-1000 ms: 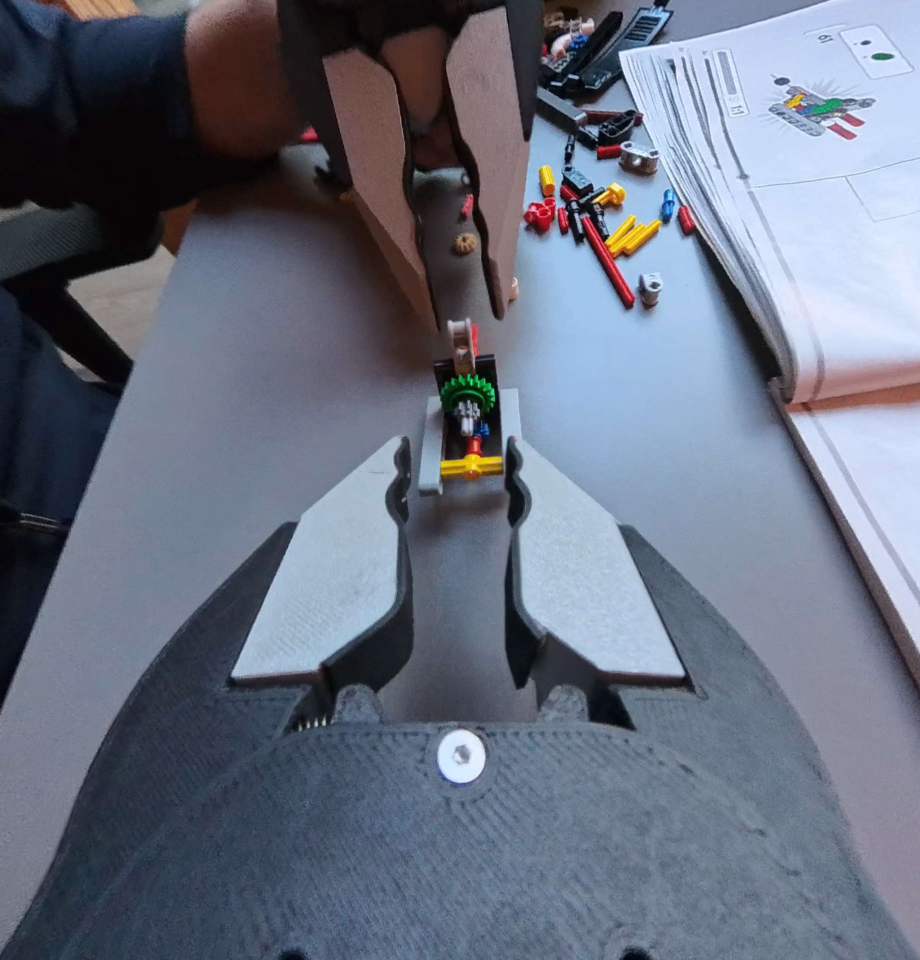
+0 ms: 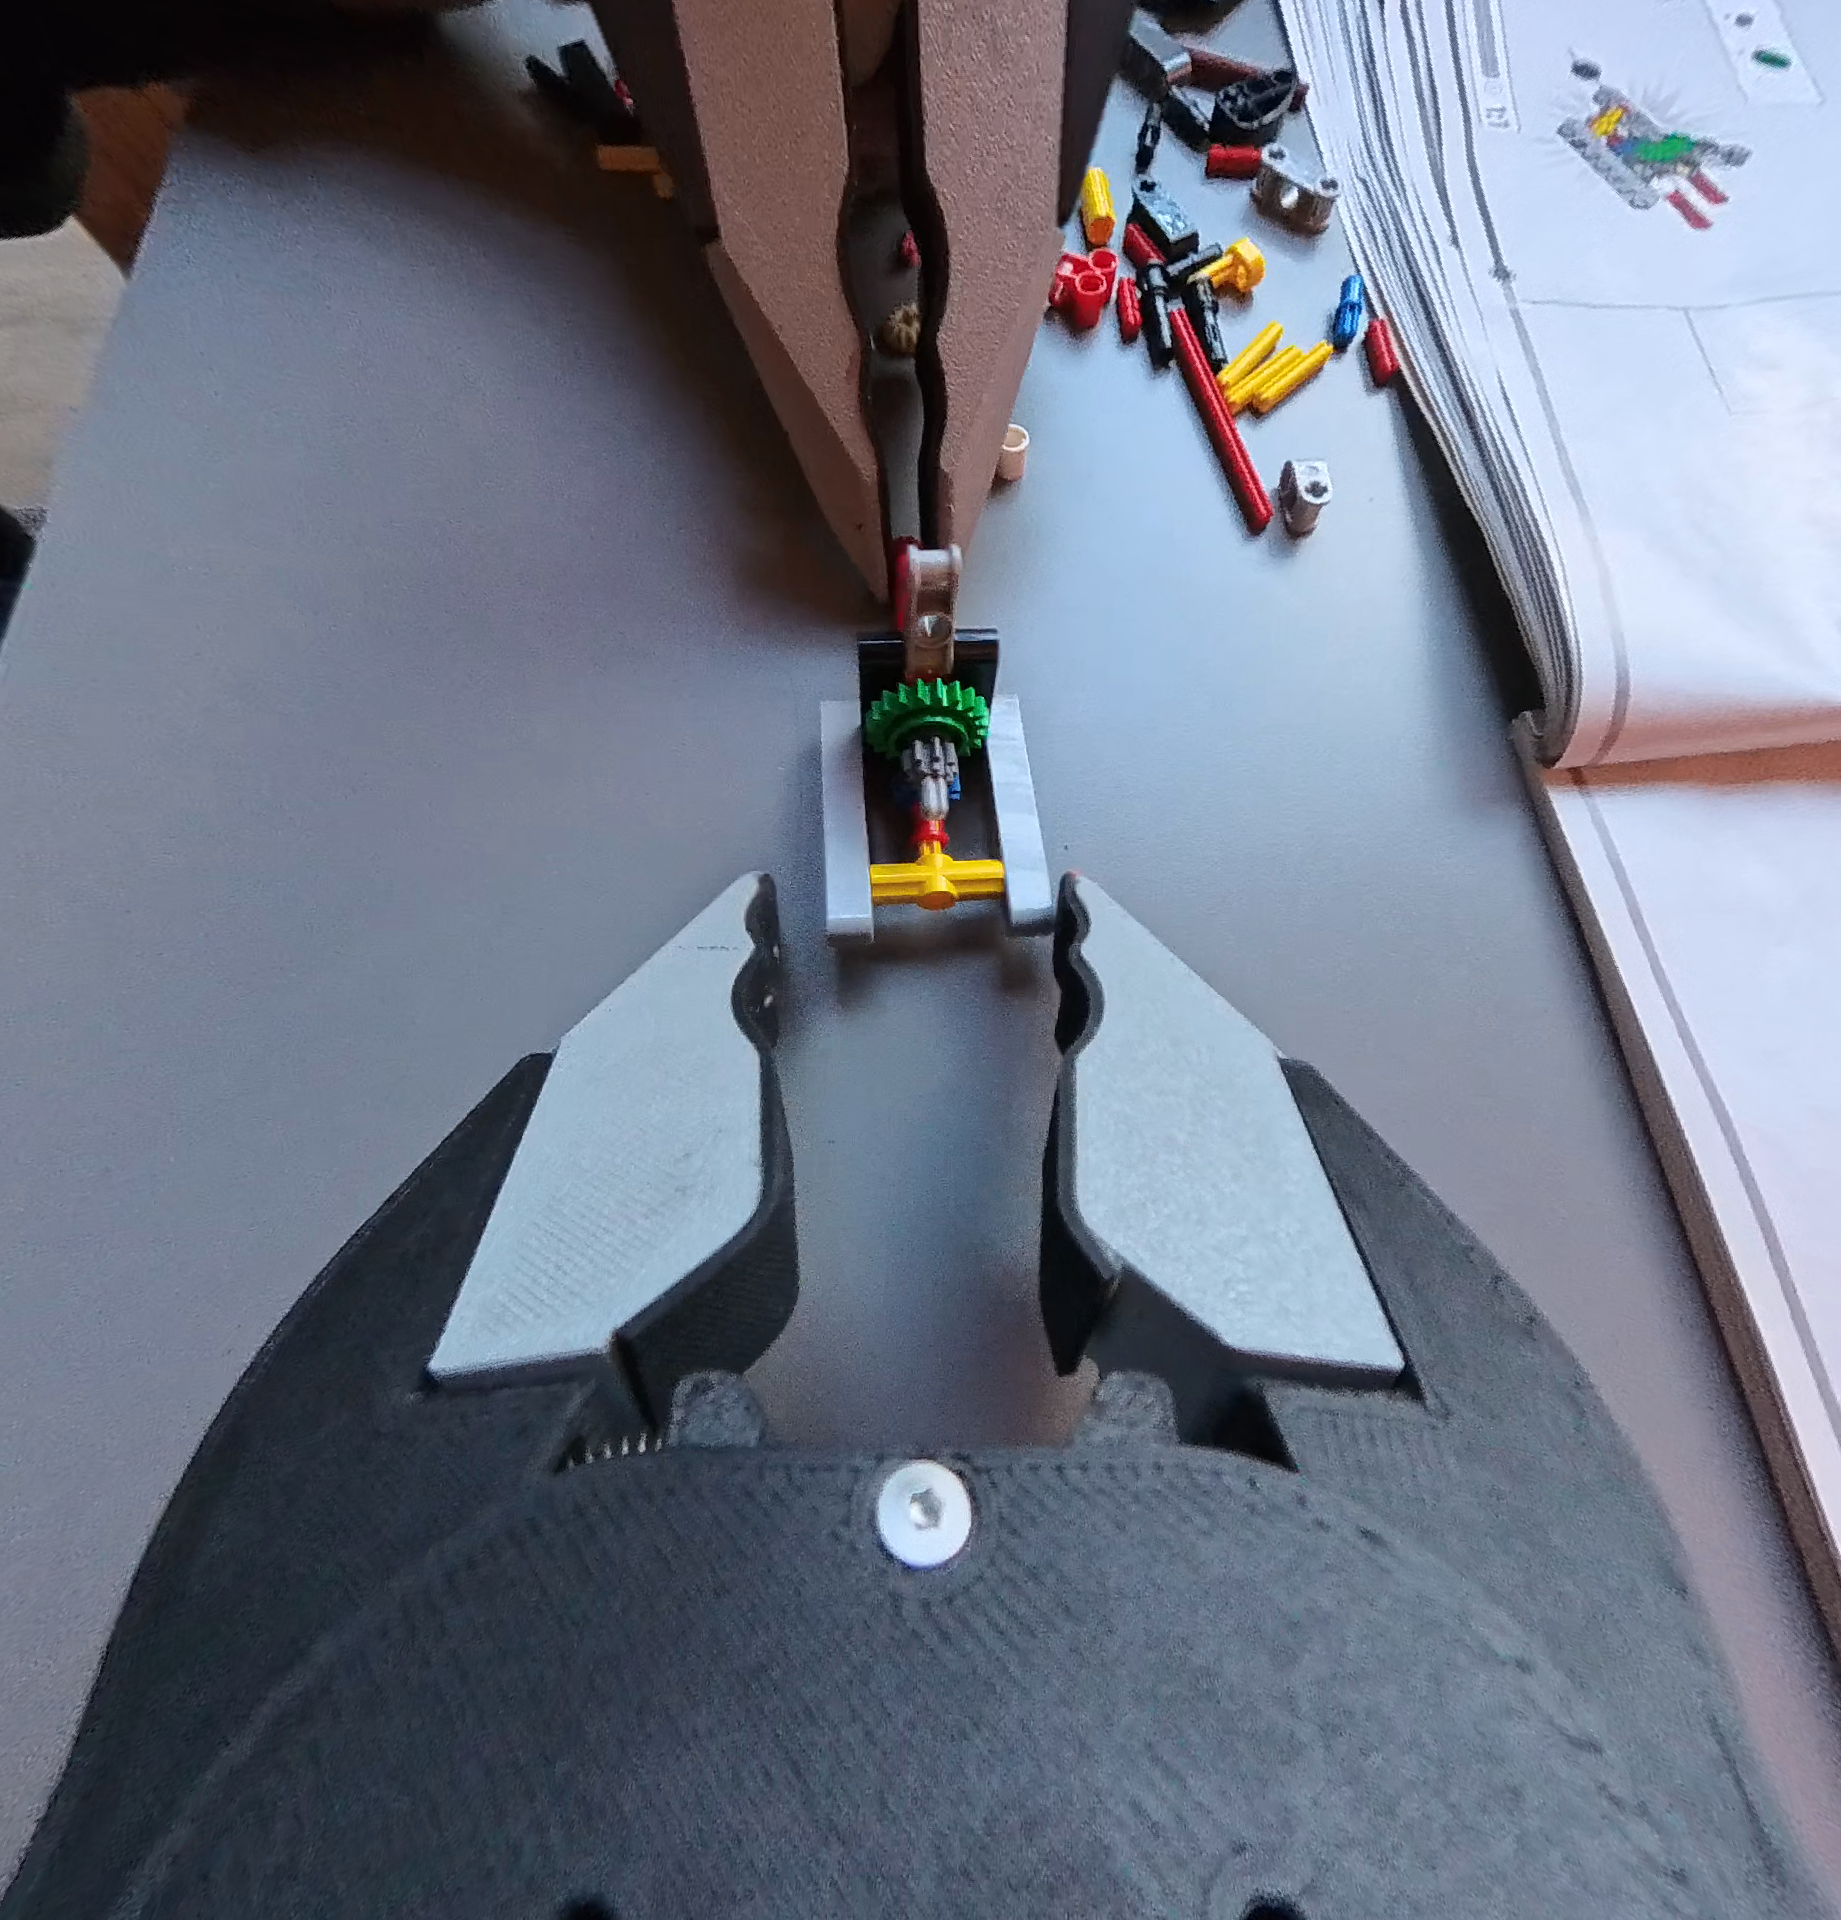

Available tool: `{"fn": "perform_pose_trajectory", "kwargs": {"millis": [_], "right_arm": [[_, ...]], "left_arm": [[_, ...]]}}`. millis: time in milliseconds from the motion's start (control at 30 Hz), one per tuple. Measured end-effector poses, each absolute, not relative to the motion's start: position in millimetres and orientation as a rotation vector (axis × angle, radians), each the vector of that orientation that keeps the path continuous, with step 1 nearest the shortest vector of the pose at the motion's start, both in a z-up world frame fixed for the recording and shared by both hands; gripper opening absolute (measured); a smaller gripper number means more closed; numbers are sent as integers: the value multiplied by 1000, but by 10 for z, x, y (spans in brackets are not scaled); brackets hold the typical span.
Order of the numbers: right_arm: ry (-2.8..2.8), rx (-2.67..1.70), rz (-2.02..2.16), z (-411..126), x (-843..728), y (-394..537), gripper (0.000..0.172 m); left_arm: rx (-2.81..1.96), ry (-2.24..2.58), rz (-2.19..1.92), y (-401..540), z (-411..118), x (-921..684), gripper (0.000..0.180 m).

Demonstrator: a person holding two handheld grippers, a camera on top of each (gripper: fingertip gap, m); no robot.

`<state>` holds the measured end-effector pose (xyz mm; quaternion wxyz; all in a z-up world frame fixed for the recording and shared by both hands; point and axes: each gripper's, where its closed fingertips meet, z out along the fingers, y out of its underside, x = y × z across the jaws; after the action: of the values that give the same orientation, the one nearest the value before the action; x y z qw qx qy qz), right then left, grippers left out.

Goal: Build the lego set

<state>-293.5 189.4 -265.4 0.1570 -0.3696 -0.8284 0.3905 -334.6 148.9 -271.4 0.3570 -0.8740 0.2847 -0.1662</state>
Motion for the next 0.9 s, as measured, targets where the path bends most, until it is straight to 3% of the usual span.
{"fn": "perform_pose_trajectory", "kwargs": {"millis": [267,467,533,900], "right_arm": [[-2348,-1022,1092,-2587,-2935,1925,56],[-2390,-1026,1008,-2706,-2908,1974,20],[-2390,-1025,1026,-2720,-2911,1954,19],[-2313,-1019,1089,-2508,-2953,2049,47]], "left_arm": [[-2259,727,-443,1490,-2714,-3330,4],[-2259,727,-454,1497,-2713,-3291,6],[-2256,740,-448,1497,-2716,-3273,3],[-2263,724,-568,1429,-2688,-3215,20]]}}
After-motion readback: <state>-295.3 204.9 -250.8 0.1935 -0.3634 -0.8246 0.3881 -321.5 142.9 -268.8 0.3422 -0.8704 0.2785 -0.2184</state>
